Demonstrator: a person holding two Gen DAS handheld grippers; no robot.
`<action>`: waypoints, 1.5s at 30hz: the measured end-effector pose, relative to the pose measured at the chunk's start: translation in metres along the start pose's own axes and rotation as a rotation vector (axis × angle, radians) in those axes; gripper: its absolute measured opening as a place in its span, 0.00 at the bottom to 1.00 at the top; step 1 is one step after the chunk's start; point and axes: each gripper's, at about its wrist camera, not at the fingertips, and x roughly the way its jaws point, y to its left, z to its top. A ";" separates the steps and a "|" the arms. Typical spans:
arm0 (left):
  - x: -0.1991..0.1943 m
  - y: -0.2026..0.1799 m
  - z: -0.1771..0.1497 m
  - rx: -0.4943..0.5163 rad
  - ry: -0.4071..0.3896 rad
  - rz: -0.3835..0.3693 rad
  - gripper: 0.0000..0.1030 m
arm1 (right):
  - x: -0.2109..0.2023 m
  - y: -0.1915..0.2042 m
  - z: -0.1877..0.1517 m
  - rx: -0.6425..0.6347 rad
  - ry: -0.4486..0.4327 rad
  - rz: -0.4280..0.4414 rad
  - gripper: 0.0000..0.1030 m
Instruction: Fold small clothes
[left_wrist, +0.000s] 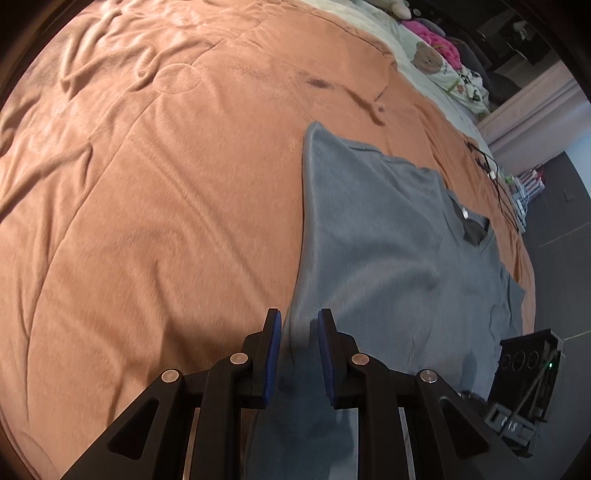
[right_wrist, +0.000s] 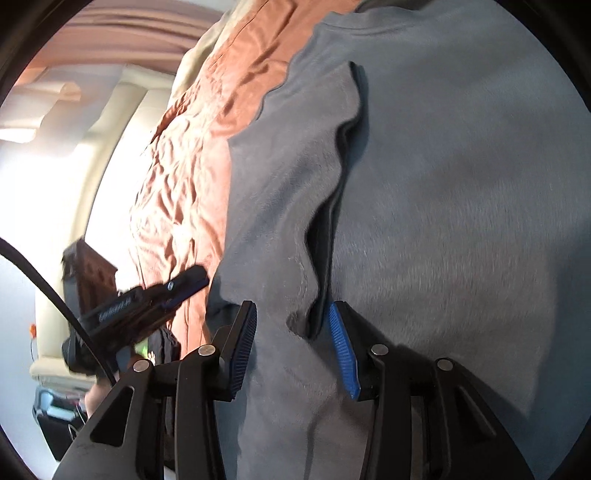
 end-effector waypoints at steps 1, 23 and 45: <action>0.000 0.000 -0.004 0.004 0.004 0.001 0.21 | 0.001 0.001 0.000 0.014 -0.008 0.000 0.38; 0.004 0.002 -0.028 0.008 0.017 0.162 0.29 | -0.016 0.023 -0.020 -0.003 0.031 -0.070 0.19; -0.055 -0.117 -0.065 0.111 -0.109 0.041 0.55 | -0.233 -0.025 -0.056 -0.052 -0.287 -0.190 0.60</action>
